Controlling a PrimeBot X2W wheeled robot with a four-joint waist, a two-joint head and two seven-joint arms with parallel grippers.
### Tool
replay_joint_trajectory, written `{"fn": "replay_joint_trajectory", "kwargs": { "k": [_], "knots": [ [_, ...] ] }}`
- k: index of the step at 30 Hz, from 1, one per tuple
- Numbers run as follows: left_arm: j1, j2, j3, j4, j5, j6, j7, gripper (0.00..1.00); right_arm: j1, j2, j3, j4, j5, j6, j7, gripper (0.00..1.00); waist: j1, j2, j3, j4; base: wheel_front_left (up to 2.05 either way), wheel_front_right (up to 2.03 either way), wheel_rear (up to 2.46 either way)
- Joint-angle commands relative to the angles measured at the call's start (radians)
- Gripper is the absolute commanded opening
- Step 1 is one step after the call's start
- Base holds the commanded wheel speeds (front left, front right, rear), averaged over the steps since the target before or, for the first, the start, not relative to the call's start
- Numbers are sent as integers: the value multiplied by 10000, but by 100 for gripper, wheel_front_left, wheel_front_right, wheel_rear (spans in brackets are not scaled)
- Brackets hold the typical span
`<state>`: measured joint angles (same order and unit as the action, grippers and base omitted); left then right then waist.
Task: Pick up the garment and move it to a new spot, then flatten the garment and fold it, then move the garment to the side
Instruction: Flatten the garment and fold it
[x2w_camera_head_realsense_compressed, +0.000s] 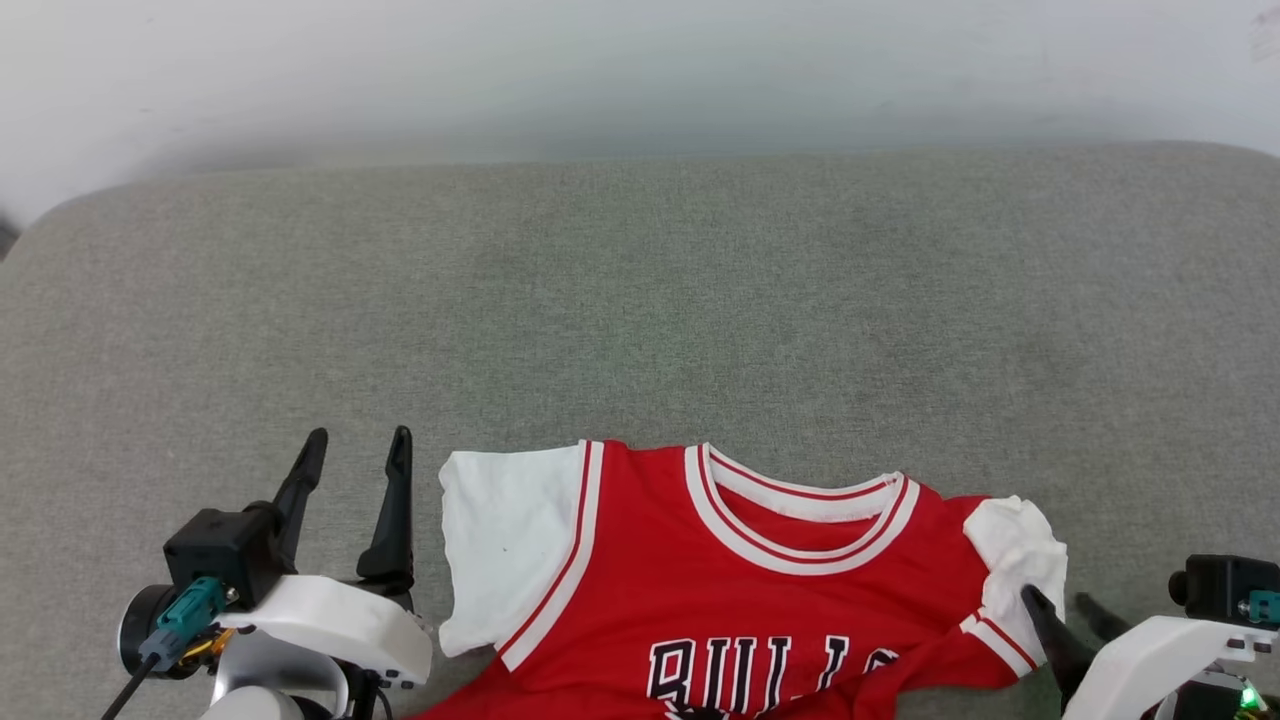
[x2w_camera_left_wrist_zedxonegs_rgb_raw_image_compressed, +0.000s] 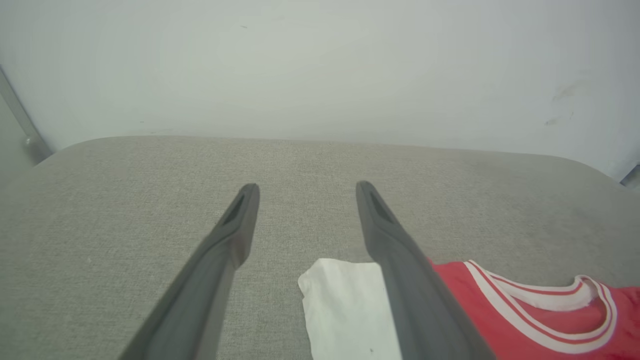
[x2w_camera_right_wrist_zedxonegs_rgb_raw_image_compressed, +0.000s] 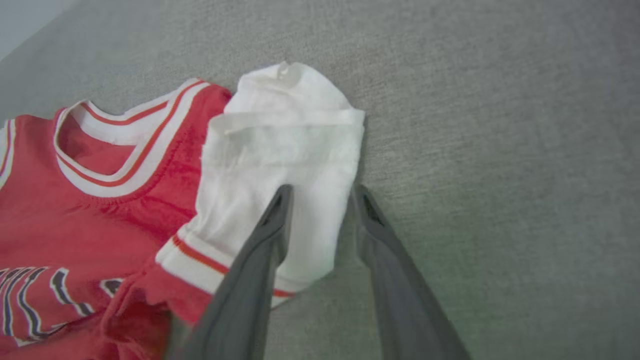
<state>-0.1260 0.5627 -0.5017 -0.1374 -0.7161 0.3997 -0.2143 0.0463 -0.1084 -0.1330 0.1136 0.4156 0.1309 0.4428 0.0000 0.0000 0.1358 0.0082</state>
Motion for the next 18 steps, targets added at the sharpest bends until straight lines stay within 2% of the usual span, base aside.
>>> {"fn": "replay_joint_trajectory", "kwargs": {
  "k": [1, 7, 11, 15, 18],
  "knots": [
    [103, -1, -14, 40, -7, -4, 6, 100, -67, -37, 73, 8, -95, -3, -348, 100, 0, 0, -41, 20, 0, 0, 0],
    [314, -88, 22, 180, -201, 39, -10, 100, 99, 43, 172, -510, -439, -3, -2380, 100, 0, 0, -307, -8, 0, 0, 0],
    [490, -110, 68, 269, -336, 47, -28, 100, -60, 131, 163, -848, -1160, -3, -3460, 100, 0, 0, -497, -54, 0, 0, 0],
    [484, 81, 94, 334, -469, -25, 244, 100, -184, 160, 278, -1346, -1778, -3, -3670, 100, 0, 0, -657, -90, 0, 0, 0],
    [226, 332, 12, 348, -673, -225, 845, 100, -115, 221, 420, -1914, -2106, -3, -3506, 100, 0, 0, -682, -147, 0, 0, 0]
  ]
}}
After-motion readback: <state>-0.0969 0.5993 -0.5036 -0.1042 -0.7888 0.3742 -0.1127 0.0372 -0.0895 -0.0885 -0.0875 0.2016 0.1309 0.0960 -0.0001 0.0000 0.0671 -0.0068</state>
